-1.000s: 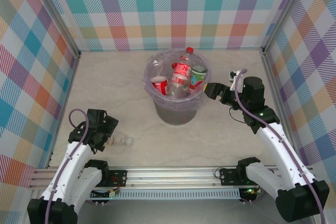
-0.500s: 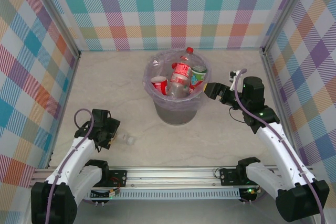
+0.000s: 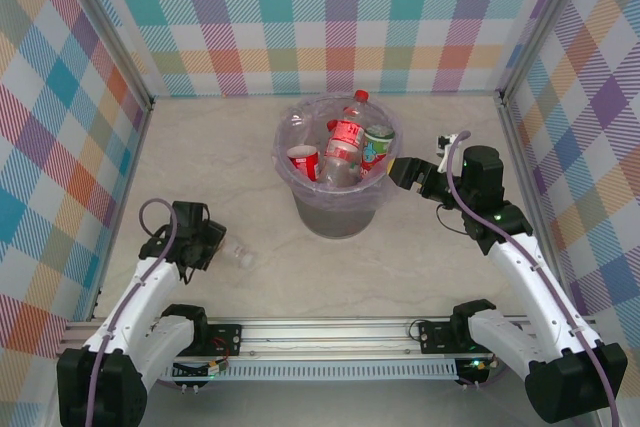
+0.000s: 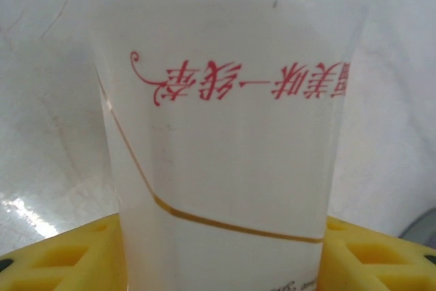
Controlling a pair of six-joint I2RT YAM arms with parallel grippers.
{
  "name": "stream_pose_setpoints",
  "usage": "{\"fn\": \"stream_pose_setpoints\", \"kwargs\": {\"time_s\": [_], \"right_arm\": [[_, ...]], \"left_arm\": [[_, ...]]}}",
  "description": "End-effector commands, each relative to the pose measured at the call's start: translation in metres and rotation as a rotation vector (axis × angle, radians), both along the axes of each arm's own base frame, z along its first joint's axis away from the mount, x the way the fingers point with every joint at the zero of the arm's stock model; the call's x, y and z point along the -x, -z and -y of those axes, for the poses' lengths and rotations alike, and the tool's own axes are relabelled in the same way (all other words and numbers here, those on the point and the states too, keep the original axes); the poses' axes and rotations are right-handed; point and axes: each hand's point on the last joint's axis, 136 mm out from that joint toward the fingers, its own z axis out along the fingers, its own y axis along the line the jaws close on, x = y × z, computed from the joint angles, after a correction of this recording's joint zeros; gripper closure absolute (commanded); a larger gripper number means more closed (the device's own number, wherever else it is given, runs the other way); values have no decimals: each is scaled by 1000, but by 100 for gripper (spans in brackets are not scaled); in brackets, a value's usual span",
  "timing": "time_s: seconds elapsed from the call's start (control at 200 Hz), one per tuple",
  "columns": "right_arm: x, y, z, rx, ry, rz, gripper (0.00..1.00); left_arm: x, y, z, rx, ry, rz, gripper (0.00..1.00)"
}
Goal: Put the plastic bottles in the bin
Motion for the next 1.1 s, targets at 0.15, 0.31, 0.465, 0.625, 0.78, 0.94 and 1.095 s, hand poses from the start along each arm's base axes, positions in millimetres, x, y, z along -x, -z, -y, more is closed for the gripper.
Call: {"fn": "stream_pose_setpoints", "kwargs": {"time_s": [0.15,0.31,0.465,0.625,0.78,0.94,1.095], "right_arm": [[5,-12,4,13,11,27,11],[11,-36,7,8,23,63,7],[26,-76,21,72,59,138,3],[43,-116,12,41,-19,206,3],[59,-154,-24,-46,-210,268,4],[67,-171,-77,-20,-396,300,4],[63,-173,-125,-20,-524,292,4]], "left_arm": [[-31,-69,6,-105,210,148,47],[-46,-117,10,-187,327,249,49],[-57,-185,33,-253,521,468,50],[-44,-248,76,-291,787,712,51],[-17,-282,118,-283,1011,923,58],[3,-288,155,-270,1201,996,60],[15,-293,191,-249,1337,1064,60]]}}
